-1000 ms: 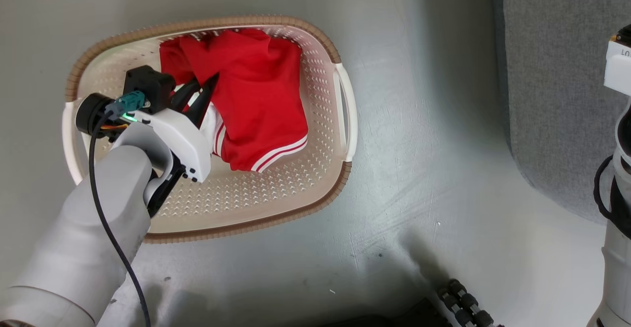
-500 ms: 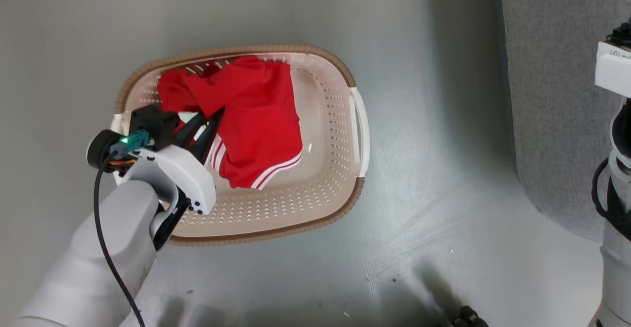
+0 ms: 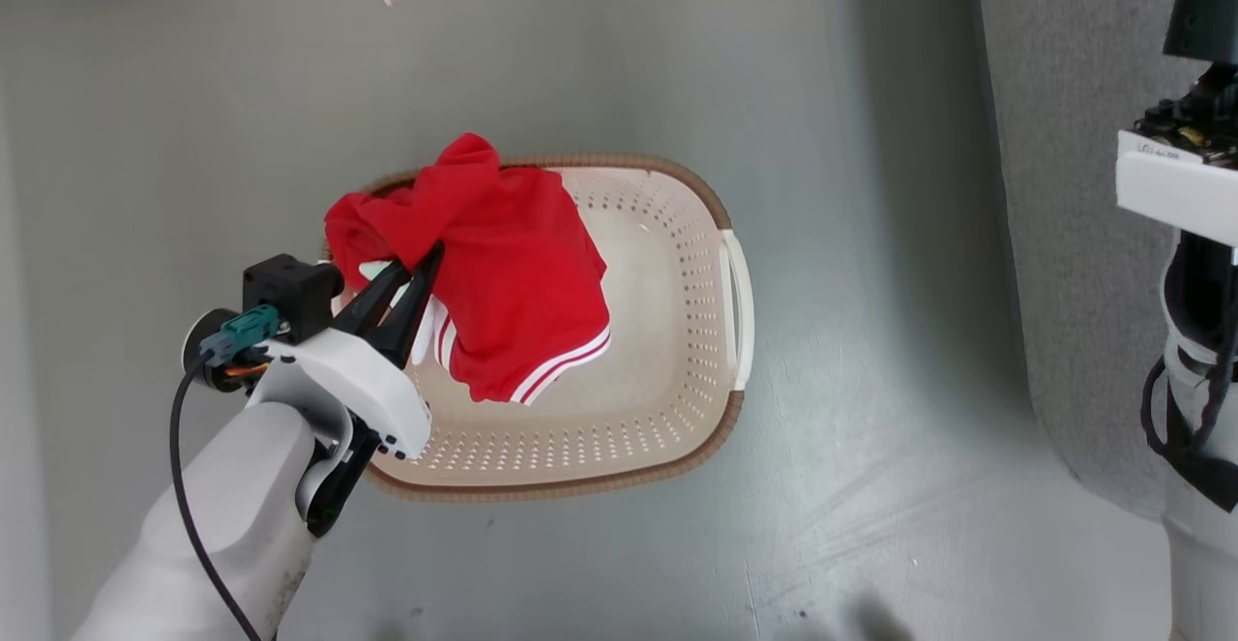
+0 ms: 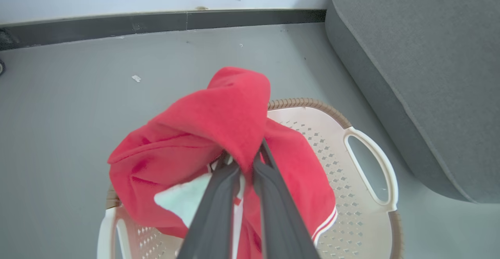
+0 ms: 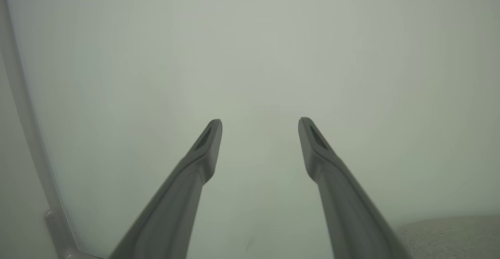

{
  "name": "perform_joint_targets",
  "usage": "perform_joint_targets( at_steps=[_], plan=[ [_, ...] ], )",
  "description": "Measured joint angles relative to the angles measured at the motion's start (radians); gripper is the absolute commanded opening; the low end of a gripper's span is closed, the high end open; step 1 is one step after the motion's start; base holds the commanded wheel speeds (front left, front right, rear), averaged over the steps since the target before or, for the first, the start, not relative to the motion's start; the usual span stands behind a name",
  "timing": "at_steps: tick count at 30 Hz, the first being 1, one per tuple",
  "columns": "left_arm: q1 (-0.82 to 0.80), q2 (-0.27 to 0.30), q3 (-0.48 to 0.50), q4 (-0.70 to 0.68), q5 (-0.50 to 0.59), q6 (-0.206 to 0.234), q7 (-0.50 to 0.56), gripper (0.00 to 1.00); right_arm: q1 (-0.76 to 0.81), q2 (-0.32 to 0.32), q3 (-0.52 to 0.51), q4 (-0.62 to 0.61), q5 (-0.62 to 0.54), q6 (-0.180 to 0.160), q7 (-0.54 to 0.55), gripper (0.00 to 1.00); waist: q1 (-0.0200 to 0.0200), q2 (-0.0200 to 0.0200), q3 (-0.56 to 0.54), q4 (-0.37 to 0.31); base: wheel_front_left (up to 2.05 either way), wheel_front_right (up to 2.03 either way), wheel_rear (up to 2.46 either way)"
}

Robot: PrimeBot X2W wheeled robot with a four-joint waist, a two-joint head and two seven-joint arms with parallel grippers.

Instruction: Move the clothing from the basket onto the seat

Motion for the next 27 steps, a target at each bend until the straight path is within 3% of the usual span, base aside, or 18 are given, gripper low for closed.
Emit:
perform_joint_targets(
  at_steps=[12, 27],
  plan=[
    [0.083, 0.011, 0.179, -0.196, 0.005, 0.039, 0.000, 0.00, 0.091, 0.000, 0.002, 0.044, -0.027, 0.000, 0.000, 1.00, 0.0000, 0.0000, -0.121, 0.049, 0.00, 0.00, 0.00],
    [0.231, 0.032, 0.364, -0.348, 0.075, 0.049, -0.001, 0.00, 0.226, 0.001, -0.015, 0.096, -0.036, 0.000, 0.000, 1.00, 0.0000, 0.0000, -0.274, 0.076, 0.00, 0.00, 0.00]
  ],
)
